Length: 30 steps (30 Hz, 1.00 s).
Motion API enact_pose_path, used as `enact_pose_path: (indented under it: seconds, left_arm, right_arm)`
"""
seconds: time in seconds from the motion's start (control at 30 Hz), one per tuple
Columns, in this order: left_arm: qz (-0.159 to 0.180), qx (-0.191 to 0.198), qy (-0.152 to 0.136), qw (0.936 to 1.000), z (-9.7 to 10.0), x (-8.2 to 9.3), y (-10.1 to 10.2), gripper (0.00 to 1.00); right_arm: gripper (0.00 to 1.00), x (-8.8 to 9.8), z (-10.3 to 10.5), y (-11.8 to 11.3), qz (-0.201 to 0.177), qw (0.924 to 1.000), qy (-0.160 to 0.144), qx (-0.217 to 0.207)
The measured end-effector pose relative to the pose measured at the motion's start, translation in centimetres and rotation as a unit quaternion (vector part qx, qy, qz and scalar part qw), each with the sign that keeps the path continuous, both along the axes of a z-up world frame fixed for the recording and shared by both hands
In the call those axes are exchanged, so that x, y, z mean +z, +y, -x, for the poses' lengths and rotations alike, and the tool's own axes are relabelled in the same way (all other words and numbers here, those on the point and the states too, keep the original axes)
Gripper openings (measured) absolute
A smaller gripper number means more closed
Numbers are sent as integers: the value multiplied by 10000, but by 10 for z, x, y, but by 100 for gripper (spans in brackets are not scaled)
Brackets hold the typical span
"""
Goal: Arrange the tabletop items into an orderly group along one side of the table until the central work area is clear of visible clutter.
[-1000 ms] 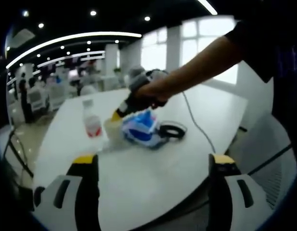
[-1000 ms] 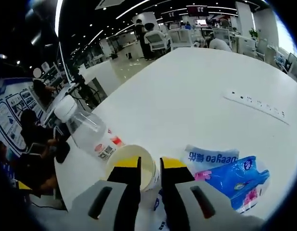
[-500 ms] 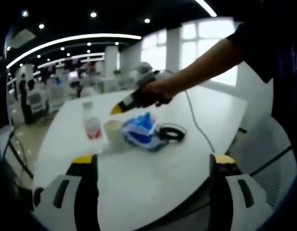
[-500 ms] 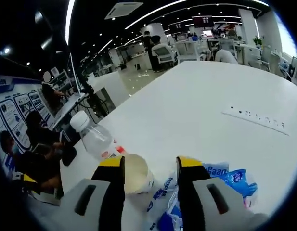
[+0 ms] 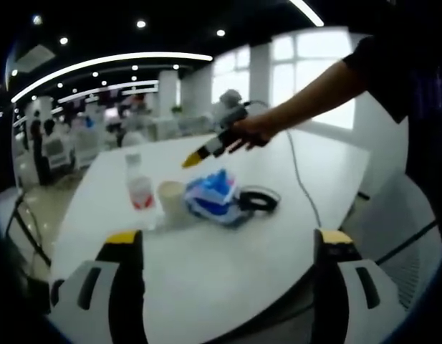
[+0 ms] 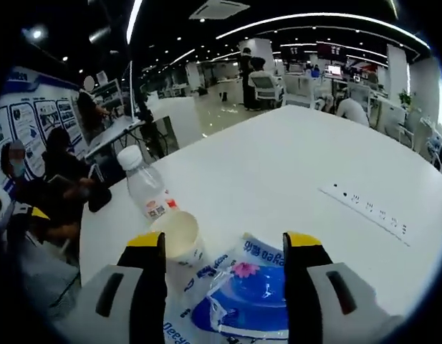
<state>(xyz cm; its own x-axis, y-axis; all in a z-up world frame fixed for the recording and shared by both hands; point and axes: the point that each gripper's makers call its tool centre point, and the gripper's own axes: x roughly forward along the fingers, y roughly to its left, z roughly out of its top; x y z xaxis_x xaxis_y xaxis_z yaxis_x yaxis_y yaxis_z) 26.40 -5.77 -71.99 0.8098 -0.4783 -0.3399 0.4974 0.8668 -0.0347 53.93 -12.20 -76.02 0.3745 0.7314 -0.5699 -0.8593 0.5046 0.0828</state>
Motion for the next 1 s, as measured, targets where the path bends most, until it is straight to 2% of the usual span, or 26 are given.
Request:
enact_pose_path:
  seconds: [0.27,0.33,0.5,0.6,0.67,0.77,0.8,0.9,0.93,1.0]
  left_arm:
    - [-22,-34,-3,10000,1,0,-1,97]
    - [-26,-34,-5,10000,1,0,0,98]
    - [-38,-12,-9,10000,1,0,0,99]
    - [-54,3,5,10000,0,0,1,99]
    - [-59,15,6,10000,0,0,1,99]
    - [-55,27,3,10000,0,0,1,99]
    - [-60,31,5,10000,0,0,1,99]
    - [-69,45,24,10000,0,-1,1,98]
    - [-69,48,23,10000,0,-1,1,98]
    - [-68,56,33,10000,0,-1,1,98]
  right_arm:
    - [73,-9,4,-26,467,9977,-256,418]
    - [73,-13,3,-35,773,9942,-431,605]
    - [73,-20,6,-43,1063,9871,-671,994]
    - [72,-25,8,-45,1329,9780,-920,1315]
    - [70,-29,8,-47,1450,9741,-968,1437]
    - [65,-34,8,-49,1742,9618,-1222,1724]
    - [62,-37,8,-51,1895,9568,-1251,1818]
    - [53,-41,3,-52,2246,9369,-1636,2121]
    - [52,-44,2,-52,2270,9361,-1622,2141]
    - [49,-50,2,-54,2465,9233,-1695,2410]
